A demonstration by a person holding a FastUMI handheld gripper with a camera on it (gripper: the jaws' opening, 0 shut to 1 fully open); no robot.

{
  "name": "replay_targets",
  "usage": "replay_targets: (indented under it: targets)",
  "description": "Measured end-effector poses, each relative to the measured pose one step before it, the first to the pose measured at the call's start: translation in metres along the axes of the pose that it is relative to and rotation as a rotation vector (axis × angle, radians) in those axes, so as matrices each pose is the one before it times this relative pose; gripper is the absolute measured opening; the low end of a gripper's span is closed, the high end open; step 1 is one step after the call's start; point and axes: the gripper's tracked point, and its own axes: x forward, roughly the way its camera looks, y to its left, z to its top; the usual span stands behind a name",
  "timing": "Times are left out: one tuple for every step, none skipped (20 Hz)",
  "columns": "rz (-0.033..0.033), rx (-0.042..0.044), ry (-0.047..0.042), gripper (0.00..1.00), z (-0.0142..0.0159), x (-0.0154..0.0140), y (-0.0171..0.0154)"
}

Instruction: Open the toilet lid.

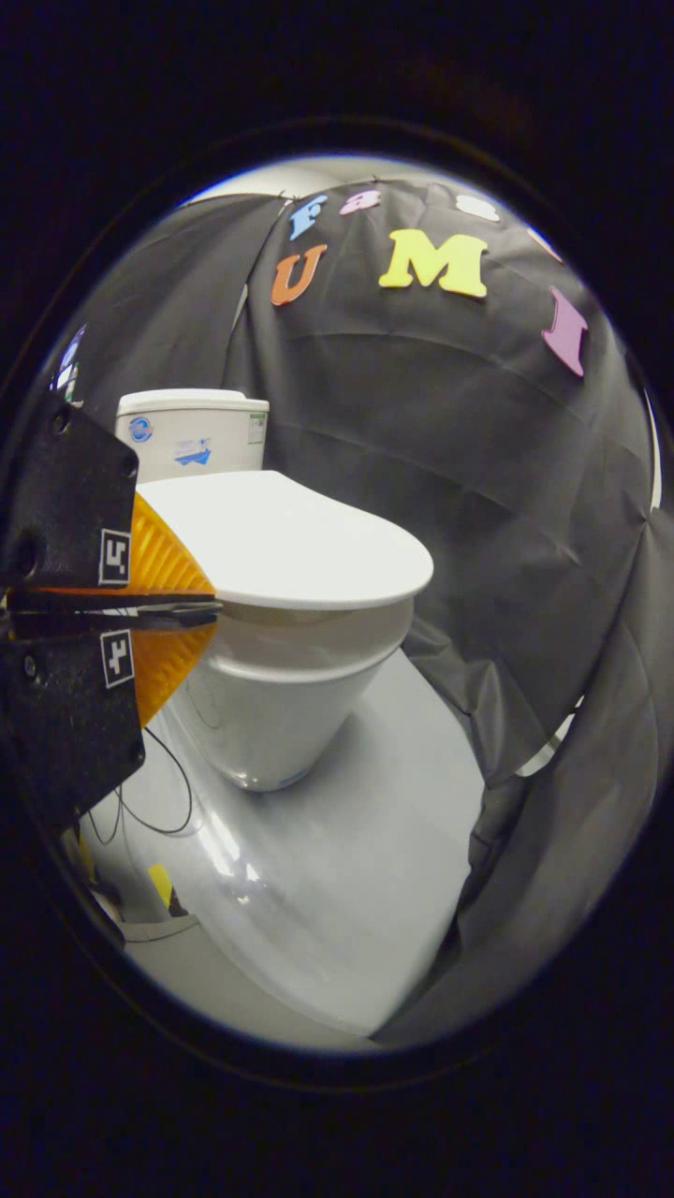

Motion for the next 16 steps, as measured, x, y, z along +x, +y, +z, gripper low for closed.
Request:
replay_targets:
  targets:
    - [0.00012,-0.01075,-0.00168,0.05,-0.00030,-0.00415,0.00419]
    - [0.00175,-0.00912,-0.00025,0.05,0.00021,-0.00308,0.00414]
    - [-0.00004,-0.01120,-0.00002,0.05,-0.00047,-0.00311,0.00455]
    - [0.00119,-0.00691,-0.00270,0.05,0.00084,-0.00280,0.00653]
    - [-0.00180,-0.01486,-0.00328,0.05,0.00021,-0.00104,0.00565]
    - [0.00187,-0.00717,-0.00408,0.05,-0.00049,-0.00193,0.00588]
    - [0.00306,-0.01044,-0.00581,0.05,0.00044,-0.00295,0.00643]
    - [0.00448,-0.00076,-0.00369,0.05,0.00045,-0.00345,0.00566]
    - [0.00794,-0.00367,-0.00566,0.05,0.00110,-0.00388,0.00670]
    - [0.00271,-0.00051,-0.00287,0.05,0.00005,-0.00322,0.00594]
    - [0.00736,-0.00703,-0.00711,0.05,0.00053,-0.00211,0.00962]
    - [-0.00147,-0.01042,-0.00323,0.05,-0.00044,-0.00142,0.00642]
    - [0.00283,-0.01747,-0.00471,0.05,0.00040,-0.00283,0.00957]
    - [-0.00535,-0.01865,-0.00326,0.05,0.00028,-0.00142,0.00789]
    - [0.00013,-0.02207,-0.00553,0.05,-0.00039,-0.00309,0.00778]
    - [-0.00533,-0.02027,-0.00122,0.05,0.00033,-0.00313,0.00689]
